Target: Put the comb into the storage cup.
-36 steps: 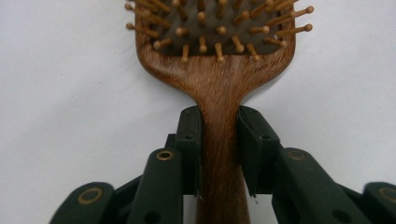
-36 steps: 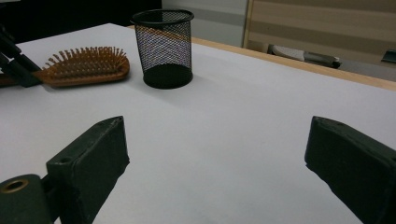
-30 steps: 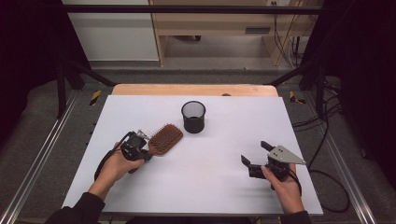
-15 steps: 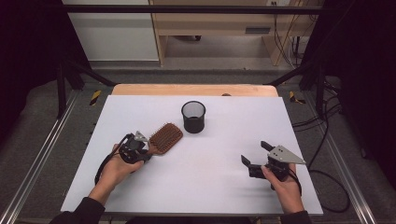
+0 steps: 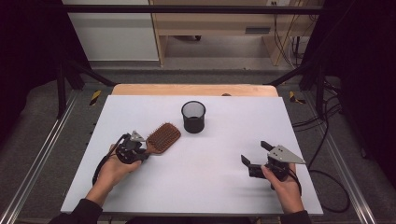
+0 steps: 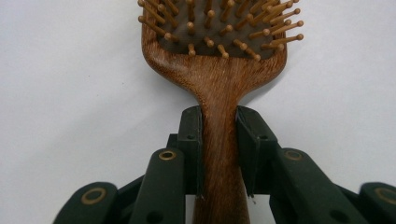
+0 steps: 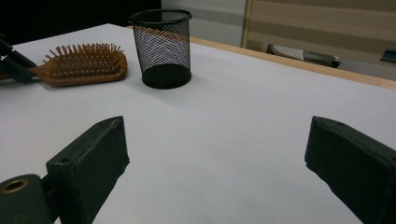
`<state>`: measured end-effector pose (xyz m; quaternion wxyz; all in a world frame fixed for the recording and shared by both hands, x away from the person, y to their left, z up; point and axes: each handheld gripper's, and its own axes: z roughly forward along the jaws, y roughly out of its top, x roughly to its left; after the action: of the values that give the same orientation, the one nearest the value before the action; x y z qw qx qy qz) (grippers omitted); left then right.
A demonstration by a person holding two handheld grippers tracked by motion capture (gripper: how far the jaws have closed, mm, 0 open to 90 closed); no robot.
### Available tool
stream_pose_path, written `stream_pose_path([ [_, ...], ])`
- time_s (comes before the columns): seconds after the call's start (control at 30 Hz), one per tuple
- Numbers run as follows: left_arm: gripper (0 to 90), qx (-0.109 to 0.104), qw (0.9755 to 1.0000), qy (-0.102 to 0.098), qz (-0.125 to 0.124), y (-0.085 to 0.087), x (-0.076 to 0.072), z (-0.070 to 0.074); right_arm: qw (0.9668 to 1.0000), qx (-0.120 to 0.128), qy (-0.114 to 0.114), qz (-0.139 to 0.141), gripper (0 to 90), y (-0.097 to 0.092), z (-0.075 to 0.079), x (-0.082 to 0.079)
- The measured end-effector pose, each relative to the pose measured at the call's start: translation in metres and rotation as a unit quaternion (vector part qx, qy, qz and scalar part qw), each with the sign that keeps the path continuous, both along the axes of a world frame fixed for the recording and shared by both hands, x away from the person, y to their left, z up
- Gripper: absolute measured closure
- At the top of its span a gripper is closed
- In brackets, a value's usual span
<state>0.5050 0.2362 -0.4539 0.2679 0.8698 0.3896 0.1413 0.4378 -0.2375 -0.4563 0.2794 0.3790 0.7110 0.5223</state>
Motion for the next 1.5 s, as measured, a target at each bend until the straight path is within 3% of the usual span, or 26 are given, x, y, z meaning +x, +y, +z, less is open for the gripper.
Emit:
stream_pose_path([
  [0.03, 72.6, 0.000, 1.0000, 0.000, 0.000, 0.000, 0.000, 0.000, 1.0000, 0.000, 0.000, 0.000, 6.2, 0.000, 0.000, 0.000],
  [0.07, 72.7, -0.016, 0.9999, -0.003, 0.001, 0.002, -0.001, 0.004, 1.0000, 0.000, 0.000, 0.000, 6.1, 0.000, 0.000, 0.000],
  [0.13, 72.7, -0.013, 0.9999, 0.000, -0.002, 0.002, -0.002, 0.005, 1.0000, 0.000, 0.000, 0.000, 6.1, 0.000, 0.000, 0.000],
  [0.2, 72.6, 0.017, 0.9998, 0.002, -0.009, -0.003, 0.000, 0.006, 1.0000, -0.001, 0.001, 0.001, 6.1, 0.001, 0.000, 0.000],
  [0.33, 72.5, 0.026, 0.9996, 0.009, -0.011, -0.004, 0.002, 0.009, 1.0000, 0.001, -0.001, 0.000, 6.1, 0.001, 0.001, -0.001],
  [0.37, 72.4, 0.031, 0.9991, 0.026, -0.013, -0.005, 0.004, 0.007, 1.0000, 0.000, -0.001, 0.000, 6.1, 0.000, 0.000, -0.001],
  [0.5, 72.5, 0.054, 0.9973, 0.046, -0.019, -0.007, 0.006, 0.001, 1.0000, 0.000, 0.001, 0.000, 6.2, 0.000, 0.000, 0.000],
  [0.77, 68.8, 0.066, 0.9961, 0.053, -0.022, -0.011, 0.010, 0.003, 1.0000, 0.000, 0.001, 0.003, 6.1, 0.001, 0.000, 0.000],
  [0.87, 60.0, 0.063, 0.9965, 0.053, -0.015, -0.011, 0.013, 0.002, 1.0000, 0.000, 0.001, 0.003, 6.1, 0.001, 0.000, 0.000],
  [1.0, 60.2, 0.059, 0.9963, 0.060, -0.017, -0.010, 0.015, 0.002, 1.0000, 0.001, 0.002, 0.003, 6.1, 0.001, 0.000, 0.000],
  [1.23, 71.9, 0.053, 0.9963, 0.065, -0.016, -0.013, 0.013, 0.001, 1.0000, 0.002, 0.000, 0.004, 6.1, 0.001, 0.001, -0.001],
  [1.37, 72.6, 0.054, 0.9970, 0.054, -0.016, -0.013, 0.010, 0.001, 1.0000, 0.001, 0.000, 0.005, 6.1, 0.001, 0.001, -0.002],
  [1.5, 72.8, 0.042, 0.9985, 0.031, -0.014, -0.010, 0.004, -0.001, 1.0000, 0.003, -0.001, 0.004, 6.1, 0.001, 0.002, -0.002],
])
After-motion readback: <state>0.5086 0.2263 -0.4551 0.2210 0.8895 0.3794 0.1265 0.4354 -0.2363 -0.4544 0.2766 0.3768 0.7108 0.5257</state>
